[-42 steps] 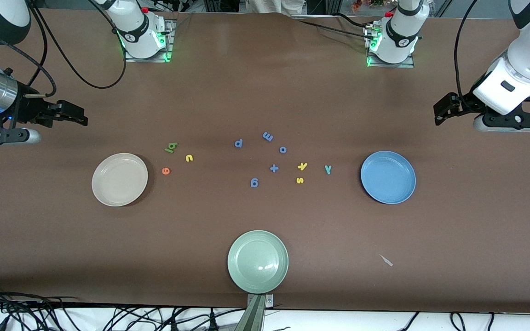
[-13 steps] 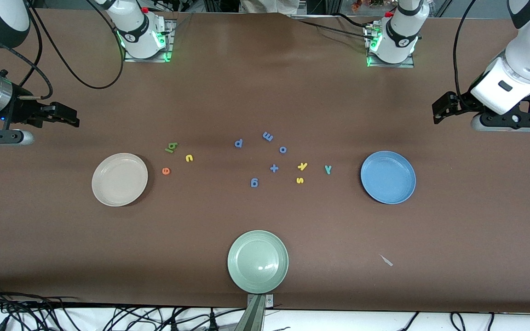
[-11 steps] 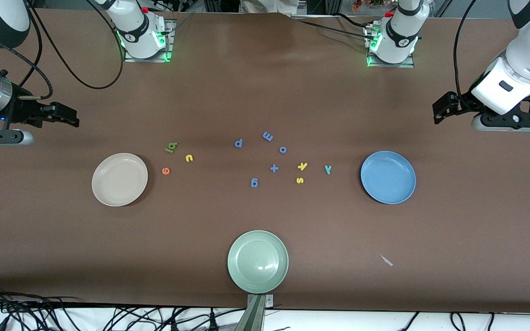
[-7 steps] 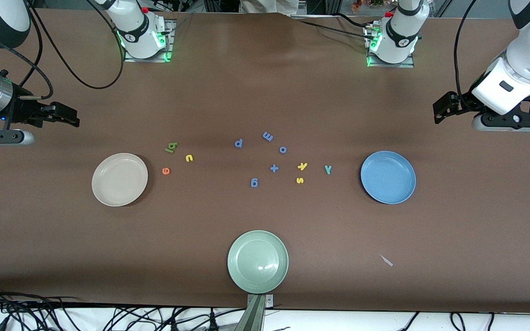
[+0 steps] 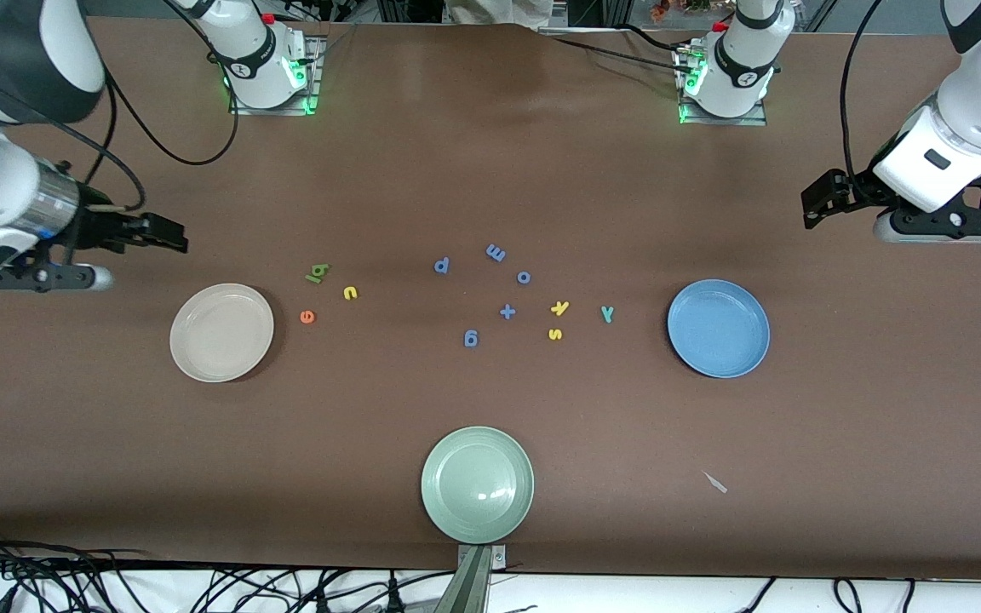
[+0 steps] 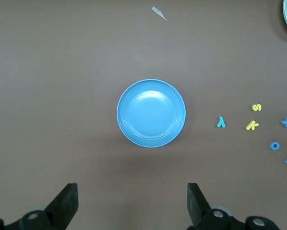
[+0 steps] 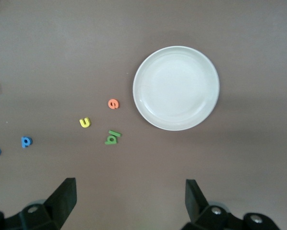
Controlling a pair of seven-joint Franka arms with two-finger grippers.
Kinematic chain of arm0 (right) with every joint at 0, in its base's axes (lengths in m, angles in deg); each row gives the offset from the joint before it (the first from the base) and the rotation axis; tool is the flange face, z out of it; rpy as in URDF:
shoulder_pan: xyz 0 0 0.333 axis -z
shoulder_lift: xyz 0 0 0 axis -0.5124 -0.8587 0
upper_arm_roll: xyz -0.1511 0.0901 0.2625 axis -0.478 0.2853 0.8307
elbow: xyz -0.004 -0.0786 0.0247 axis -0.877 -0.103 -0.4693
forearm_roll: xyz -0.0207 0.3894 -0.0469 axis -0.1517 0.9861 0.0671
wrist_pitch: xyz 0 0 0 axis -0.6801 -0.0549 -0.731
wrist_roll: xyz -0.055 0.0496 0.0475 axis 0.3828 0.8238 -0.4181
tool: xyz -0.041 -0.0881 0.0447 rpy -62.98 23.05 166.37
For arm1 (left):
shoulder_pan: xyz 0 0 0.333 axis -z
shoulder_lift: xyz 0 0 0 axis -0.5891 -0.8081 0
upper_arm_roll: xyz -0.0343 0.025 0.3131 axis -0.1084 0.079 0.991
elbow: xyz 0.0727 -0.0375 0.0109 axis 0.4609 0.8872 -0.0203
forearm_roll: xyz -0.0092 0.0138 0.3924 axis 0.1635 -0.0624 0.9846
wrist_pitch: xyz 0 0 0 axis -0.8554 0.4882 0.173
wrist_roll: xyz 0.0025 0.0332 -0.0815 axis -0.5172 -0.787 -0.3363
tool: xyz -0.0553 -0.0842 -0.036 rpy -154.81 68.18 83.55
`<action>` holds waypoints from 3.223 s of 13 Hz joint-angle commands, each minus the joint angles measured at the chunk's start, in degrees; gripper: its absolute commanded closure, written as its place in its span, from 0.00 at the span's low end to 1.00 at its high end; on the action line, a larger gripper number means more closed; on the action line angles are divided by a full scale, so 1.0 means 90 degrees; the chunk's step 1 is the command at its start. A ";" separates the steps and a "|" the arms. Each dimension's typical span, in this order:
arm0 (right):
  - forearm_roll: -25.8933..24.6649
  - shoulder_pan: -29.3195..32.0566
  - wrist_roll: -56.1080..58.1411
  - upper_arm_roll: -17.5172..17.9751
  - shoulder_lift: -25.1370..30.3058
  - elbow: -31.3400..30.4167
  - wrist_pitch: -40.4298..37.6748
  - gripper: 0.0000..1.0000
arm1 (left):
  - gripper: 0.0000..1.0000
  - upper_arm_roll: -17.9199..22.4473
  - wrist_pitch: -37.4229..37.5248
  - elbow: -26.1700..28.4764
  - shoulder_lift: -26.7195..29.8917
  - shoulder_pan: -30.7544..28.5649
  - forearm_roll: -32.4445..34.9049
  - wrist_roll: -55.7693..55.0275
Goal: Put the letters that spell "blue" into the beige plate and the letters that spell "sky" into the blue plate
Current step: 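Move the right gripper over the orange e beside the beige plate, then grasp the orange e with the right gripper while the left gripper reaches the yellow k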
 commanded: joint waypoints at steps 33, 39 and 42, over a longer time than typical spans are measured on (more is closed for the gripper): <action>-0.0698 -0.1208 -0.0863 -0.0190 -0.2236 -0.2165 0.5094 0.05 | 0.00 -0.0248 0.0394 -0.0017 -0.0056 0.0052 0.0129 -0.0079; -0.0689 -0.1208 -0.0726 -0.0268 -0.2206 -0.2555 0.5483 0.24 | 0.00 -0.0756 0.0874 -0.0026 -0.1510 0.0266 0.0119 -0.0186; -0.0689 -0.1208 -0.0726 -0.0278 -0.2187 -0.2692 0.5631 0.35 | 0.00 -0.0746 0.0291 -0.0026 -0.2203 0.0754 0.0129 -0.0886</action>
